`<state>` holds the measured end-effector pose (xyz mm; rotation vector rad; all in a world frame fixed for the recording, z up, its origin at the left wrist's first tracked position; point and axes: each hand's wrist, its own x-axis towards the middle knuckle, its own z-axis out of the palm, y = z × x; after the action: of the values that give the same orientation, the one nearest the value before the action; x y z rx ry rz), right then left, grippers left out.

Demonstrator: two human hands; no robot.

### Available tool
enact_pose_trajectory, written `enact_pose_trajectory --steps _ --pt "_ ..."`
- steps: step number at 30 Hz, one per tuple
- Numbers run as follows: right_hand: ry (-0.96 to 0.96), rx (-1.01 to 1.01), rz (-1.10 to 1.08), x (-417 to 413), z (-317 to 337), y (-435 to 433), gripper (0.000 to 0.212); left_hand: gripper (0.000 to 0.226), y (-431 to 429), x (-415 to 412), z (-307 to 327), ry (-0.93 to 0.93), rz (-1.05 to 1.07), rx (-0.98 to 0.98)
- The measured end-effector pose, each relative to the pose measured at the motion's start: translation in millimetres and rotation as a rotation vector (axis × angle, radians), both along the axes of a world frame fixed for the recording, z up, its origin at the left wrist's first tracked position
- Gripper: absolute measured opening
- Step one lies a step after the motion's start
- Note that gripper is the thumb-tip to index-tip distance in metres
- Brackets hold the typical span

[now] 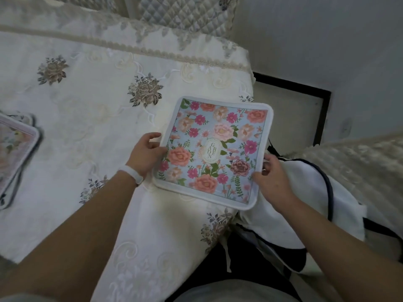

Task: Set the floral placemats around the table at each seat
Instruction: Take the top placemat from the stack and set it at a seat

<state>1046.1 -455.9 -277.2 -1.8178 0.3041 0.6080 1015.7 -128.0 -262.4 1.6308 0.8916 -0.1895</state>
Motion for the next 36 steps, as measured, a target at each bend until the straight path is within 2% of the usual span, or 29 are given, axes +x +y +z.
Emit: enact_pose_trajectory --steps 4,7,14,20,25,31,36 --pt "-0.040 -0.040 0.013 10 1 0 0.042 0.052 -4 9 1 0.018 -0.062 0.052" --pt "-0.066 -0.086 0.032 18 3 -1 0.042 0.053 -10 2 -2 0.017 -0.053 0.075" --pt "-0.191 -0.192 0.097 39 9 25 0.034 0.049 -28 -42 3 -0.033 0.163 0.052" --pt "-0.300 -0.275 0.317 63 17 53 0.037 0.029 -51 -98 -1 -0.049 0.393 -0.081" --pt "-0.452 -0.404 0.584 87 25 80 0.037 0.024 -96 -134 1 -0.032 0.510 -0.132" --pt "-0.632 -0.558 0.842 104 22 112 0.032 0.022 -148 -146 -4 0.037 0.515 -0.027" --pt "-0.685 -0.590 0.891 105 12 122 0.033 0.019 -156 -149 -6 0.134 0.516 0.088"
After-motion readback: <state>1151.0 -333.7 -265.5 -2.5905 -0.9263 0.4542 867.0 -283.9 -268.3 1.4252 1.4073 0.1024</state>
